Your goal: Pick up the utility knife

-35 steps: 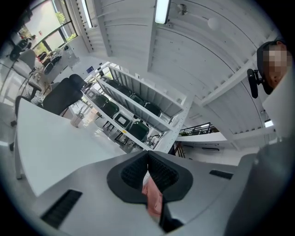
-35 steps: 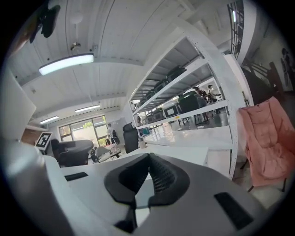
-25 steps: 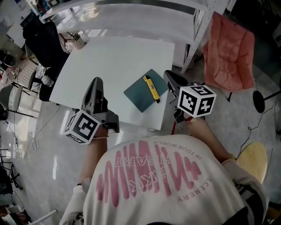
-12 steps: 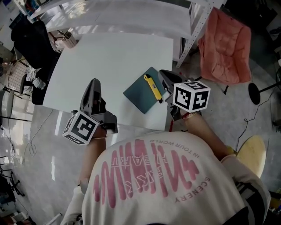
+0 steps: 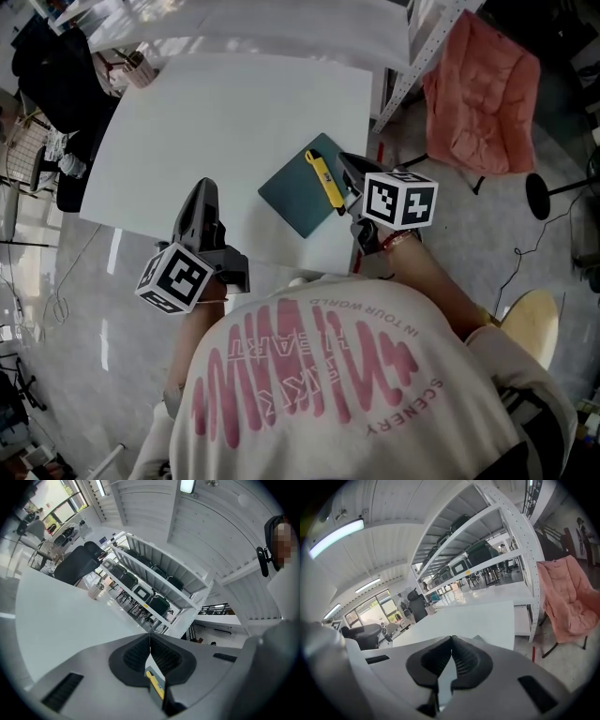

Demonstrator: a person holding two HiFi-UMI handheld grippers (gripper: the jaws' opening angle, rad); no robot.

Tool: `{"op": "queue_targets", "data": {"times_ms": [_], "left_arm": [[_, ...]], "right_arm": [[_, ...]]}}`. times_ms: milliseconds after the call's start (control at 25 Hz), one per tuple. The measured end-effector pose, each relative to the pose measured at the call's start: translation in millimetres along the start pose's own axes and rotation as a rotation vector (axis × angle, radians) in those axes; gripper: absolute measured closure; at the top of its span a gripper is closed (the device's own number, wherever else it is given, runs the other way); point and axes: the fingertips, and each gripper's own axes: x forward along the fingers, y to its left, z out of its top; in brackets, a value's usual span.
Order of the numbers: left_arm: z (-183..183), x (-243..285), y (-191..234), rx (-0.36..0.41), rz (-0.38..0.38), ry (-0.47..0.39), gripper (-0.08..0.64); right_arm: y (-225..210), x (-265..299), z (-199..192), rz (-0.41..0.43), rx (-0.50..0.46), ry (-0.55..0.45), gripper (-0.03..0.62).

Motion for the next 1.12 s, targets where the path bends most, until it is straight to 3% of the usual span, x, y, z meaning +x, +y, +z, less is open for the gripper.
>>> {"op": "queue_targets", "data": {"times_ms": [640,680,760,880,1120], "left_arm": [[8.1,-11.6,43.2,-0.033,0.089,-0.054,0.535],[8.6,-11.9,44.2,-0.034,0.09,-0.055,0.535],[9.5,-11.4,44.3,-0.035,0.093,-0.058,0.535],[11.4,-10.2,42.3,-0.031,0.094,-0.059,0.535],[12.5,-12.0,45.9,-0.033,0.11,-0.06,0.535]], "right_arm": [[-26.3,56.5,-46.6,-0.095,-0.147,0.245,0.575],[-27.4,59.1,-48.8,-0.094,-0.154,0.265,0.567],[-30.8,63.2,-52.7,-0.089,-0.161,0.303,0.483],[-37.2,67.5,-55.4,-0.1,-0.165,0.336,0.48],[-39.9,83.3,-61.3,-0.108,-0.164,0.383,0.388]]}}
